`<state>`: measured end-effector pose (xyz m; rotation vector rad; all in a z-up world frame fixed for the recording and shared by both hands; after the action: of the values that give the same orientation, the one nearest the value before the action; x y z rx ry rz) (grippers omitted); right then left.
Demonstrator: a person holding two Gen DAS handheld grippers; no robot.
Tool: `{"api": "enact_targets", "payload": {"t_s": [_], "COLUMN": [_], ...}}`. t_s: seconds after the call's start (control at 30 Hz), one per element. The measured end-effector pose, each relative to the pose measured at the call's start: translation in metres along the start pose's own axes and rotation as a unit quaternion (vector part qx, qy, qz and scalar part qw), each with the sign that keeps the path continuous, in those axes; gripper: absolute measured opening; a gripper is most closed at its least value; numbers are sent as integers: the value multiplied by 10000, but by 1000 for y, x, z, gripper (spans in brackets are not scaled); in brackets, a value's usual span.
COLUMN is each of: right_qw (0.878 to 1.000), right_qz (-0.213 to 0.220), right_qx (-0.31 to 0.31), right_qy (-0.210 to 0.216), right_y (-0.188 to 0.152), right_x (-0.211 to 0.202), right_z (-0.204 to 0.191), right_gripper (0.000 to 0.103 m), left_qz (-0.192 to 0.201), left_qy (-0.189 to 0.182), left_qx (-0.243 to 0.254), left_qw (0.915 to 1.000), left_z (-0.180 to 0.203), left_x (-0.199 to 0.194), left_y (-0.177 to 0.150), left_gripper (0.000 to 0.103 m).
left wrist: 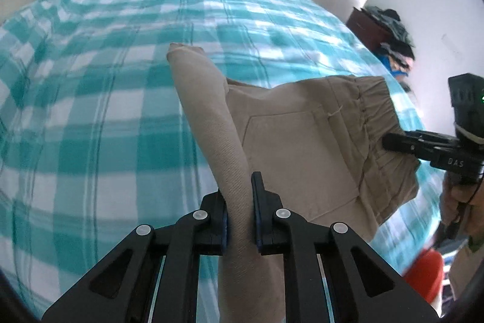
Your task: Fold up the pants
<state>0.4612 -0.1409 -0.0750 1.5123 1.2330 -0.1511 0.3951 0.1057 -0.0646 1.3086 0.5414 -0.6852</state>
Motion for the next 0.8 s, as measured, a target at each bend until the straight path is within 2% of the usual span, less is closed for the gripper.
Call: {"api": "enact_targets", "payload": {"t_s": [0.07, 0.1, 0.13, 0.17, 0.2, 0.23, 0.27, 0.3, 0.33, 0.37, 0.4, 0.43, 0.5, 0.57, 0.7, 0.8], "right_qw": [9999, 9998, 9997, 9994, 9989, 9980, 9969, 9947, 9935, 9922, 9905, 9888, 9856, 9851, 9872, 9876], "right_qz": [44, 48, 47, 17, -75, -196, -267, -304, -262, -214, -207, -214, -215, -190, 229, 470], "right_qx": [-38, -61, -84, -110, -92, -35, 4, 12, -24, -88, -168, -254, -439, -541, -725, -832], "right_qy": [-92, -169, -226, -326, -445, -596, -736, -981, -1105, -1228, -1348, -1457, -1621, -1624, -1402, -1246], "right_y": [19, 26, 33, 36, 35, 34, 31, 25, 17, 10, 3, -3, -17, -32, -61, -82], "right_x": [18, 30, 39, 51, 61, 70, 75, 76, 71, 65, 60, 55, 43, 28, -14, -45], "right_z": [7, 12, 16, 22, 28, 36, 42, 47, 51, 52, 52, 50, 43, 30, -14, -52], "right_gripper": [30, 30, 30, 31, 34, 36, 41, 48, 56, 74, 85, 87, 87, 88, 88, 92], "left_qz": [17, -6, -42, -76, -50, 5, 88, 167, 306, 471, 559, 665, 759, 755, 609, 735], "left_qy": [194, 314, 483, 843, 1084, 1309, 1517, 1589, 1648, 1723, 1787, 1896, 1982, 1900, 1668, 1664], "left_qx": [33, 70, 136, 294, 413, 539, 634, 660, 700, 782, 851, 937, 985, 892, 220, -114], "left_qw": [9998, 9995, 9987, 9960, 9932, 9899, 9864, 9850, 9834, 9808, 9786, 9751, 9722, 9748, 9839, 9833], "left_z": [-4, -6, -8, -10, -12, -13, -15, -15, -15, -12, -8, -2, 7, 16, 20, 23], "left_x": [24, 35, 45, 59, 62, 63, 59, 53, 41, 27, 18, 2, -19, -44, -81, -112], "left_y": [11, 13, 13, 10, 5, 0, -7, -12, -20, -29, -35, -45, -58, -72, -89, -105], "left_gripper": [13, 16, 23, 26, 35, 48, 56, 71, 80, 83, 89, 93, 97, 97, 97, 97]}}
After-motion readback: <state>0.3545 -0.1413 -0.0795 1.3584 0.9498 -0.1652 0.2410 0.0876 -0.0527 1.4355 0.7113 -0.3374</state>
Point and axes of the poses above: each gripper's, at about its wrist camera, not at the fingertips, and x roughly the way its jaws point, z to its right, y to its top, the point moved 1 cm from there along x, roughly the way its jaws point, and after that the axes turned 10 degrees about z, right-handed, at the moved point
